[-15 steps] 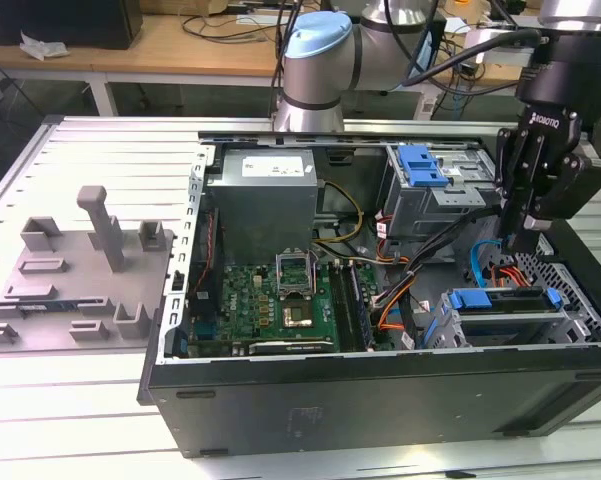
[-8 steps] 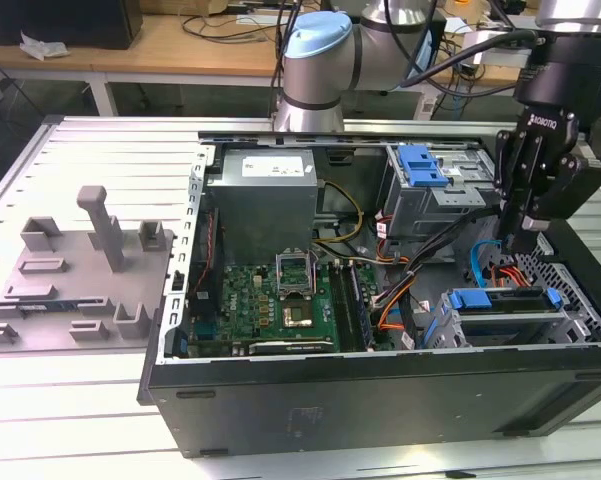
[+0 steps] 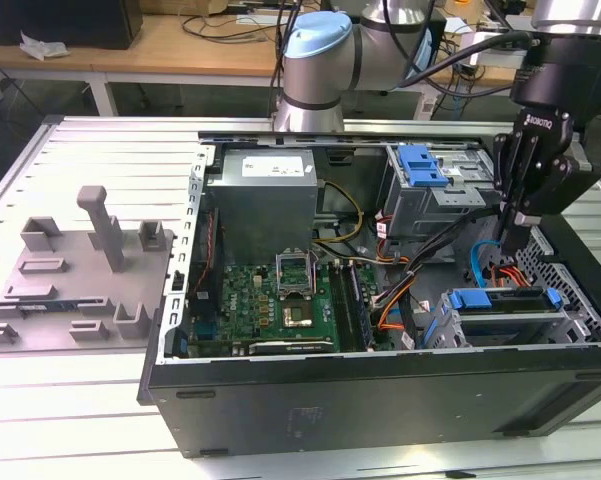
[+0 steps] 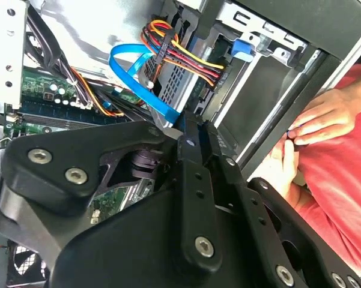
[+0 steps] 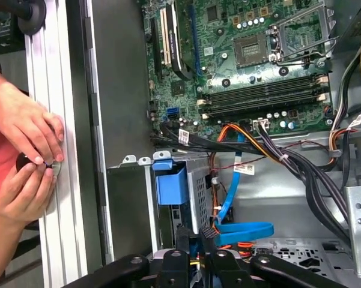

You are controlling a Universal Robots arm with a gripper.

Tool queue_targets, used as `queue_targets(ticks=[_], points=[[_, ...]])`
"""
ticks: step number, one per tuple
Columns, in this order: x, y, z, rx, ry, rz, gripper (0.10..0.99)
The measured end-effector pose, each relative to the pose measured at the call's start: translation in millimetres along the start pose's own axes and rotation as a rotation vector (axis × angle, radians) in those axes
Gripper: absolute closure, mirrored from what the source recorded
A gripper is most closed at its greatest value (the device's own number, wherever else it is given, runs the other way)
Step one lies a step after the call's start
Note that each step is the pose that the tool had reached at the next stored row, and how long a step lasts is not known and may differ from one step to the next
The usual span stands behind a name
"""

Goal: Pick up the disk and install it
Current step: 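Insert the second disk wire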

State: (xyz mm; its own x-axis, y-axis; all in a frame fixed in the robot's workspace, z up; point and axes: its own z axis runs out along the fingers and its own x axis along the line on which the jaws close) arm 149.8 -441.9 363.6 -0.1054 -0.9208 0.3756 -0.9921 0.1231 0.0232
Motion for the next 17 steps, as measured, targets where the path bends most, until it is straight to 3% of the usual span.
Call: queue_targets(ticks=[6,8,9,11,12,15,16,17], points=[[0.2,-0.1,0.2,0.000,0.0000,0.000,0.925],[11.6,-1.6,4.9,-0.001,-0.0072,0.000,0.925],[17.3,-2.4,7.3,-0.002,-0.0222,-0.001,0.925],[25.8,-3.5,10.8,-0.001,-0.0734,-0.002,0.925],[28.2,-3.8,11.7,0.003,-0.0855,-0.001,0.925],[33.0,-4.5,13.6,0.019,-0.0998,0.004,0.925],[35.3,-4.7,14.6,0.030,-0.1059,0.008,0.925],[37.9,-5.0,15.6,0.044,-0.1219,0.013,0.925]])
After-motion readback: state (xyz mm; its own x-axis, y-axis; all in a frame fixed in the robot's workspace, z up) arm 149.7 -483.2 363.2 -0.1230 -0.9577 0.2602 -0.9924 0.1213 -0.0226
